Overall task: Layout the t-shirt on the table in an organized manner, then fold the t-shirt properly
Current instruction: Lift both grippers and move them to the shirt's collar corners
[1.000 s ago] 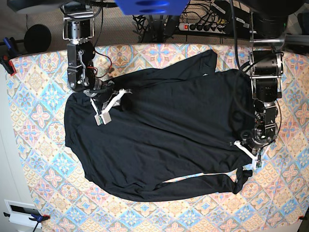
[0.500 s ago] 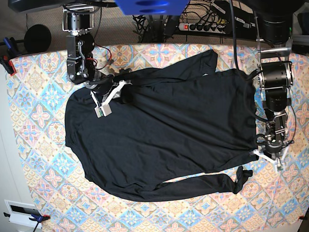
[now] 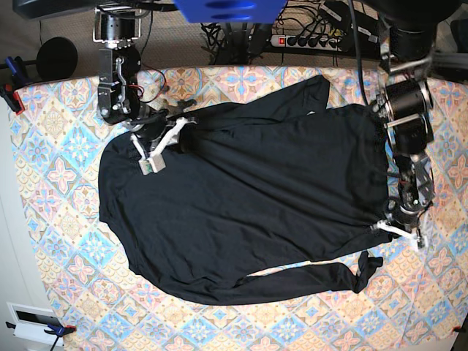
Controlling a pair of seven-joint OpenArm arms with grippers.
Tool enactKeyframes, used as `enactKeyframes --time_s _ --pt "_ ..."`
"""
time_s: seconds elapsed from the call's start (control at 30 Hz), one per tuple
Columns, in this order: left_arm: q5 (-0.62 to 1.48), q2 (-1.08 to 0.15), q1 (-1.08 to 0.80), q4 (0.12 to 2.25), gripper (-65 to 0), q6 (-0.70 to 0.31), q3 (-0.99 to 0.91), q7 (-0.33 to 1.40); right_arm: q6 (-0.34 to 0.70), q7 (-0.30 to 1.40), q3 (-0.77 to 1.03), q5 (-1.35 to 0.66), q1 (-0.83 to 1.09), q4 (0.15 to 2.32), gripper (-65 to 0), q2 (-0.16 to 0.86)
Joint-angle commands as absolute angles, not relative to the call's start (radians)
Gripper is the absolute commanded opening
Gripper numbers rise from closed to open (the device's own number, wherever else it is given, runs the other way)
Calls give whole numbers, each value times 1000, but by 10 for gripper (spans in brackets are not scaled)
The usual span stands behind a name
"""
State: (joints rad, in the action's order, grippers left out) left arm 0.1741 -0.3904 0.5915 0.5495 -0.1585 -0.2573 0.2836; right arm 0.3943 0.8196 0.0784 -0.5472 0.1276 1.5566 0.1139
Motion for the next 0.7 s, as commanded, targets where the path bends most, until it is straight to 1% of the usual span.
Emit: enactKeyframes --time_s 0.0,0.07,0.13,0.2,0.27,0.37,0.43,0.53,0.67 --pt "197 -423 581 647 -650 -163 -263 288 395 803 111 -558 119 1590 -553 127" --pt "242 -415 489 839 -648 -191 -263 375 395 805 159 -558 117 1624 -552 133" --pt "285 -417 406 1003 -620 -220 -263 466 395 805 193 -559 119 1652 -552 153" --pt "331 -417 334 1159 -553 -268 -259 562 395 805 217 -559 119 1692 -552 154" --pt "371 -417 274 1267 -476 -312 -259 645 395 805 252 -559 124 1724 -551 156" --pt "406 -417 199 1411 -364 -398 -252 746 395 805 311 -559 127 1770 -524 156" --pt "403 -420 154 1518 -315 -475 -197 799 395 805 366 -559 128 1796 -498 156" --pt "401 -489 88 1682 -315 -558 -65 832 395 806 440 -564 177 1808 -465 156" --pt "401 -613 51 1871 -335 -573 122 834 395 806 547 -654 222 1813 -444 154"
